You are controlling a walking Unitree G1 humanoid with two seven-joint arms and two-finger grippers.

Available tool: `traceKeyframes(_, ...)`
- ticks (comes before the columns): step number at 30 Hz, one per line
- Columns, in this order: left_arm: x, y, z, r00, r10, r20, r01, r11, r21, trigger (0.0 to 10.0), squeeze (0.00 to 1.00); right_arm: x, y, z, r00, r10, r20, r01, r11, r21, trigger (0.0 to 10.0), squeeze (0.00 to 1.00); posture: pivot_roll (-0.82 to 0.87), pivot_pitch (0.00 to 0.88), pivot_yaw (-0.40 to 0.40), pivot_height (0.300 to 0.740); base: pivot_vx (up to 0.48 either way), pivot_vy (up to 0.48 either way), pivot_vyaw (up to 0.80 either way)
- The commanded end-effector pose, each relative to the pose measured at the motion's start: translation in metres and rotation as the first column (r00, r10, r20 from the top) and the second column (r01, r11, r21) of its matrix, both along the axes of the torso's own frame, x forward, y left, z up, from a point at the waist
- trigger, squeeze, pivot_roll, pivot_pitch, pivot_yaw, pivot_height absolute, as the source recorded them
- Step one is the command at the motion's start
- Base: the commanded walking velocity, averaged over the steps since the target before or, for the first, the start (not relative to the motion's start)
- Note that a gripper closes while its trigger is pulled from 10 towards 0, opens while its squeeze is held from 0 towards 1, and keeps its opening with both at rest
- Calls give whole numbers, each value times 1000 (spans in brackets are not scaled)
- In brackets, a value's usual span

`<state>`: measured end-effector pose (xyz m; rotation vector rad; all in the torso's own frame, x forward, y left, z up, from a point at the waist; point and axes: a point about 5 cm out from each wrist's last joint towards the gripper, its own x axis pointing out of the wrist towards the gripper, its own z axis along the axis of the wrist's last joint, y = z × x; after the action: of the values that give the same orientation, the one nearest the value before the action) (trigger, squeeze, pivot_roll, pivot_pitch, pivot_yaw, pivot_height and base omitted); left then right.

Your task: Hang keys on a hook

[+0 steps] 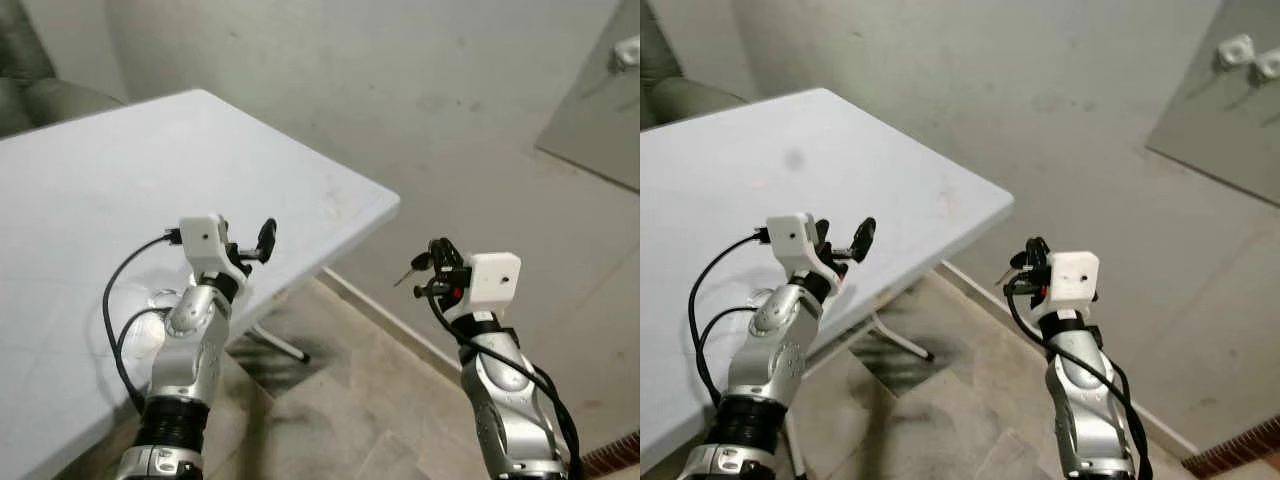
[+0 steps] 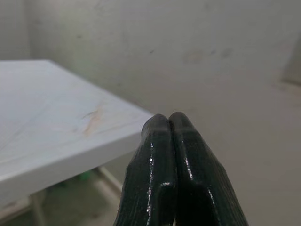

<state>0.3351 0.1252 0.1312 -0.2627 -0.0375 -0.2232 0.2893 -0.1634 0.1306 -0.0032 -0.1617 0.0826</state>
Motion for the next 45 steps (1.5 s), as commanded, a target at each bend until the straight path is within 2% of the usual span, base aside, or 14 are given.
traceKeyframes(1, 1, 3, 3, 1000, 11, 2, -11, 1000, 13, 10000, 0, 0, 1, 4, 1000, -4, 13, 4, 1000, 0, 10000, 0, 53, 0, -62, 740, 0, 0, -788)
traceKeyframes(10, -1, 3, 3, 1000, -4, 16, 3, 1000, 18, 10000, 0, -1, 1, 4, 1000, -6, 10, 6, 1000, -4, 10000, 0, 51, 0, -62, 740, 0, 0, -788)
traceKeyframes(20, 0, 1, 1, 1000, 6, -13, -6, 1000, 9, 10000, 0, -2, 0, 4, 1000, -10, 9, 10, 1000, -2, 10000, 0, 47, 0, -61, 740, 0, 0, -788)
traceKeyframes(35, -2, -4, -1, 1000, -16, -16, 16, 999, 37, 10000, 0, -7, 1, 2, 1000, -19, 0, 19, 1000, 6, 10000, 0, 42, 0, -56, 740, 0, 0, -788)
traceKeyframes(45, -6, -9, -4, 999, -26, -24, 27, 998, 49, 10000, 0, -9, -4, -6, 996, -75, -52, 76, 997, 12, 10000, 0, 42, 0, -51, 740, 0, 0, 0)
